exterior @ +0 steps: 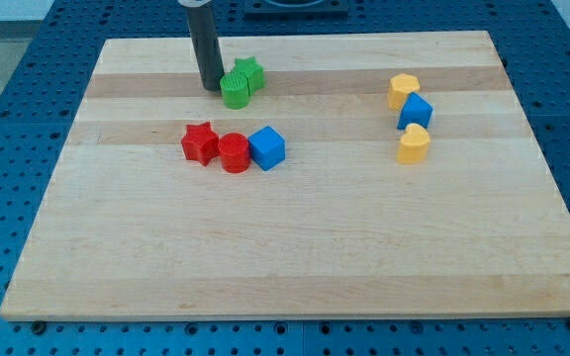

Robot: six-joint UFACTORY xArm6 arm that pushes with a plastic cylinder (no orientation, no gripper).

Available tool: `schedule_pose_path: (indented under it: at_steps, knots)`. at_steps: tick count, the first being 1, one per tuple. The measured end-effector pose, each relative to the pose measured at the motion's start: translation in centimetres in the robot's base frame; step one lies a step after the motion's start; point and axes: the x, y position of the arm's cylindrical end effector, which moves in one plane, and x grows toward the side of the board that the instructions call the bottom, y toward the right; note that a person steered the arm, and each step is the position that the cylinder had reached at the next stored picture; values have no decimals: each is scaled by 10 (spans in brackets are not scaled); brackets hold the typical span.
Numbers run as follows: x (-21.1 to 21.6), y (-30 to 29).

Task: Move the yellow heart towards the left

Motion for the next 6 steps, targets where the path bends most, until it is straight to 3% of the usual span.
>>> schedule_pose_path:
  at_steps: [6]
  knots:
    - [-15,69]
